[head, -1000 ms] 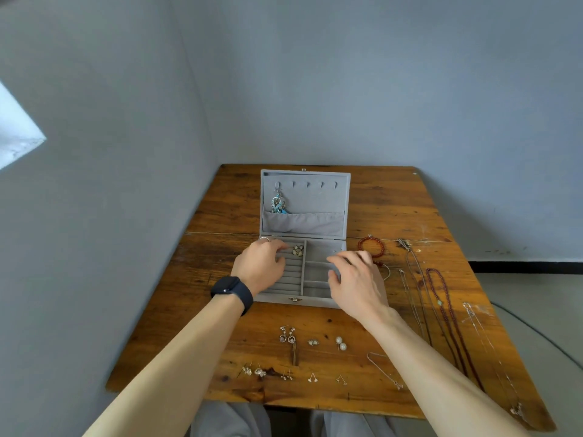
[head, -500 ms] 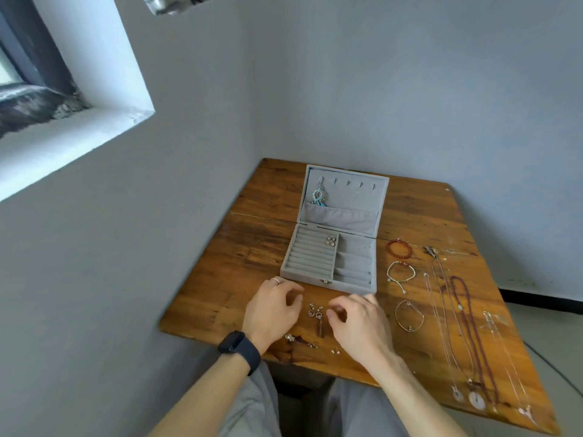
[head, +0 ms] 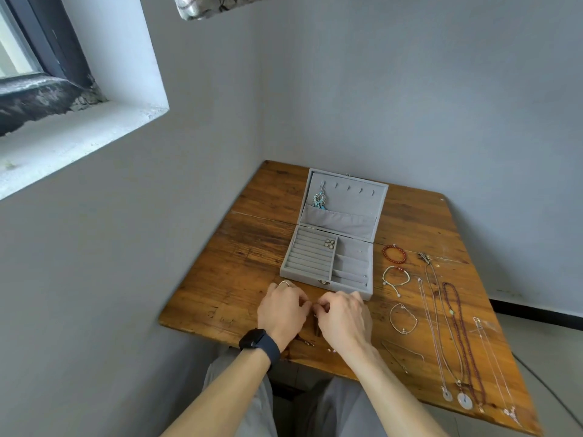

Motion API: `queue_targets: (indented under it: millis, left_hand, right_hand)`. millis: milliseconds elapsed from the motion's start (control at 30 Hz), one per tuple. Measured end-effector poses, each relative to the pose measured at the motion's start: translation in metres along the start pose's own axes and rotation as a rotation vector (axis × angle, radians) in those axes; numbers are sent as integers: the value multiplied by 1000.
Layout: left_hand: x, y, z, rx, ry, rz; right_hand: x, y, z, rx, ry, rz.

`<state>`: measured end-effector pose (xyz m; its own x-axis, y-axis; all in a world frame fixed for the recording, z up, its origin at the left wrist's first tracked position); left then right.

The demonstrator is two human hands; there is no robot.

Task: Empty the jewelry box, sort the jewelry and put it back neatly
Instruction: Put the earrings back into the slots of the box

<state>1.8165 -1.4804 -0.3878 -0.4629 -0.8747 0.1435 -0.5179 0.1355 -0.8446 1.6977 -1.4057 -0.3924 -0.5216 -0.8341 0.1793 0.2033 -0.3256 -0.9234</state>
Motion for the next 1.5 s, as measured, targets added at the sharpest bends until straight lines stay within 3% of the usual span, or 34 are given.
queue_targets:
  millis: [100, 400, 600, 833, 1500]
  left_hand:
    - [-1, -1, 3, -36, 21, 13]
    - [7, -35, 37, -465, -50, -38]
    - [16, -54, 45, -611, -70, -21]
    - [31, -58, 52, -730, -125, 21]
    - [86, -52, 75, -639, -85, 3]
  right_hand:
    - [-1, 2, 2, 92, -27, 24]
    - [-2, -29, 0, 490, -61, -110]
    - [13, -42, -6, 570, -49, -95]
    - [34, -41, -8, 582, -37, -43]
    - [145, -5, 18, 230, -177, 25]
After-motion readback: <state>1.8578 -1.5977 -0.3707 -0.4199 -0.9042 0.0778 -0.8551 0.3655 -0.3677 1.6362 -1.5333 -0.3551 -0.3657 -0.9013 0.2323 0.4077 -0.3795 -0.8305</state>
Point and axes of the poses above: each hand's wrist, its own x-axis towards the middle knuckle, its own y-axis out of the palm, z = x × y, the point moved 8 cm from there along x, towards the middle knuckle, and after that the axes turned 2 degrees about -z, right-handed, at the moved point
